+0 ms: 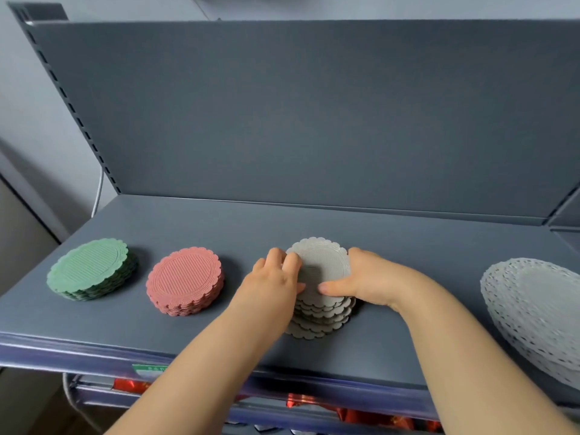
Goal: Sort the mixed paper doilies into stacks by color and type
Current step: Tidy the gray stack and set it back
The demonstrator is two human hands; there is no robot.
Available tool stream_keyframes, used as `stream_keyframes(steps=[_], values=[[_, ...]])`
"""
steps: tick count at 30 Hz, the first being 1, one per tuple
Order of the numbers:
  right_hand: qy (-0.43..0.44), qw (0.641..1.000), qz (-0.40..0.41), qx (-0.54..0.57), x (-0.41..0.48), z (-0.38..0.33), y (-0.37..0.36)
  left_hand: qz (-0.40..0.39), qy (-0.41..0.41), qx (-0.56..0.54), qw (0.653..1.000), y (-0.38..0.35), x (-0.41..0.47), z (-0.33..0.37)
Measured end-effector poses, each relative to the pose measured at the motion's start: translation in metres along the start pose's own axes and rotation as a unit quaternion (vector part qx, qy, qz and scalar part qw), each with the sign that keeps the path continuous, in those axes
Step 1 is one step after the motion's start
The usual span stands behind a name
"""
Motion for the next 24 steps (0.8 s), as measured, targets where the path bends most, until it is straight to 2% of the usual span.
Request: stream_keyframes(steps=[4, 7, 11, 17, 20, 24], values=[[-0.002, 0.999, 0.043, 0.022, -0.008, 0.0, 0.003, -0.005, 0.08, -0.142, 0.987, -0.005, -0.002, -0.014], [-0.004, 0.998, 0.058, 0.021, -0.012, -0.003, 0.003, -0.01, 0.117, -0.16, 0.98, -0.01, -0.002, -0.024], [0.003, 0.997, 0.068, 0.031, -0.012, -0.006, 0.003, -0.014, 0.119, -0.162, 0.979, -0.01, -0.001, -0.027], [0.015, 0.994, 0.021, 0.109, -0.009, 0.001, -0.001, -0.003, 0.115, -0.154, 0.981, -0.012, -0.003, -0.026], [0.033, 0.987, 0.034, 0.151, -0.011, 0.003, -0.004, -0.014, 0.11, -0.224, 0.968, -0.017, -0.005, -0.028], [0.082, 0.974, 0.101, 0.185, -0.024, -0.002, -0.001, -0.01, 0.105, -0.324, 0.94, -0.015, -0.011, -0.032]])
Point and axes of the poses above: each hand's wrist, its own x-axis towards the middle knuckle, its own y-axis out of the back of the hand, z = x × y, the point moved 8 cm from there along x, towards the middle knuckle, and after that the axes turned 6 degrees about x, right-handed, at the moved point
